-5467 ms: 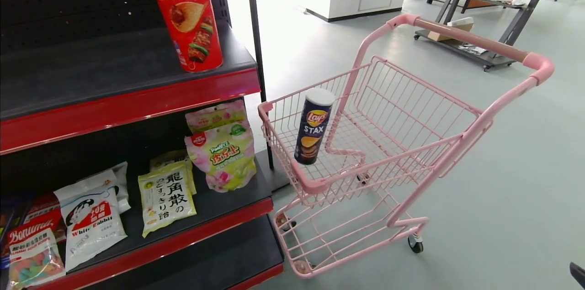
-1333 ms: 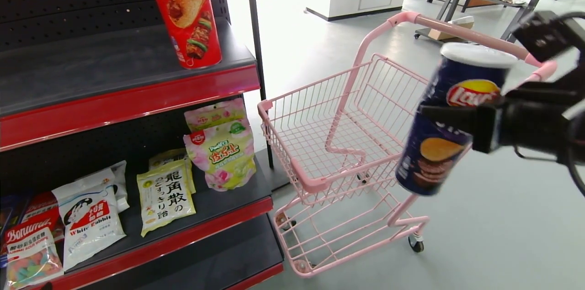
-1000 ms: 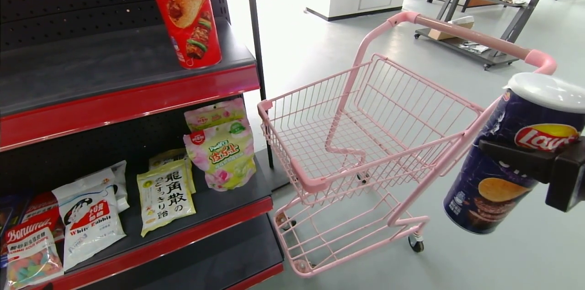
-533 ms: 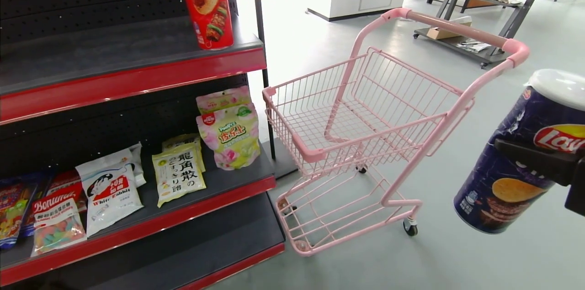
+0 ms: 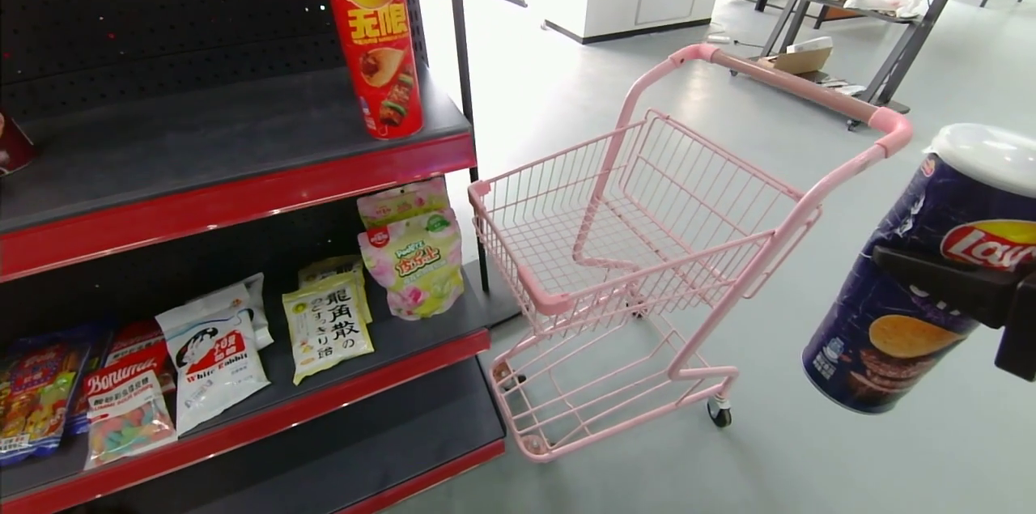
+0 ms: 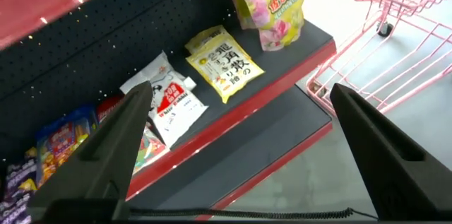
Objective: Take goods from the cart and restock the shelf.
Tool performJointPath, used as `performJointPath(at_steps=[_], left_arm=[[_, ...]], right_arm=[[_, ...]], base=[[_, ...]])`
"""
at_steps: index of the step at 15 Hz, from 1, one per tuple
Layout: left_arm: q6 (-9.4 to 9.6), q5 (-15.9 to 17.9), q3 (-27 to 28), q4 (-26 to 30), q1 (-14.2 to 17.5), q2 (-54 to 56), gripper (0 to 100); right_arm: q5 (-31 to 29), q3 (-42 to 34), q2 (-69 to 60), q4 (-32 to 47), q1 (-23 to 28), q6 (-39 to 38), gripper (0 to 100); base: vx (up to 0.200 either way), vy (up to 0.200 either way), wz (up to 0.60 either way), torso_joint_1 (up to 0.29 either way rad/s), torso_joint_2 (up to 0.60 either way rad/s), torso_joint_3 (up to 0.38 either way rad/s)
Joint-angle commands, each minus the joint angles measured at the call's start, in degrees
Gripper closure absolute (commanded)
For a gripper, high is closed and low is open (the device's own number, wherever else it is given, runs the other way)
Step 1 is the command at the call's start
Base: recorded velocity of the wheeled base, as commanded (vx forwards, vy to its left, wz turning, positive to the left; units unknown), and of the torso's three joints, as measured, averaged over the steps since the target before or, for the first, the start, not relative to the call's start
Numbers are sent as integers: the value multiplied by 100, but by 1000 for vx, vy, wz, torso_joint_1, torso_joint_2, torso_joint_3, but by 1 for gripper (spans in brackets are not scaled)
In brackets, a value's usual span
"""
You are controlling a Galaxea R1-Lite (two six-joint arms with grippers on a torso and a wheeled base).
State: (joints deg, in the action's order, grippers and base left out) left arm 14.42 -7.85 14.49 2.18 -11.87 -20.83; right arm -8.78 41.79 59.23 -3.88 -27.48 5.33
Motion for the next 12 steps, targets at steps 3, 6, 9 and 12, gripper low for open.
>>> performJointPath(at_steps=[3,6,9,12], left_arm=[[-1,-6,1,2,-8,18,0],[-1,-6,1,2,-8,9,0],[-1,-6,-34,2,-8,9,0],[-1,-6,-78,2,-8,9,0]], right_arm=[[25,5,71,1,-3,21,100],[131,22,106,1,6,21,100],[122,5,159,1,85,21,100],[122,5,247,-25,296,21,100]], base=[[0,0,0,162,-523,-373],[0,0,0,193,-561,-375],[0,0,0,219,-597,-380],[0,0,600,98,-240,-146]])
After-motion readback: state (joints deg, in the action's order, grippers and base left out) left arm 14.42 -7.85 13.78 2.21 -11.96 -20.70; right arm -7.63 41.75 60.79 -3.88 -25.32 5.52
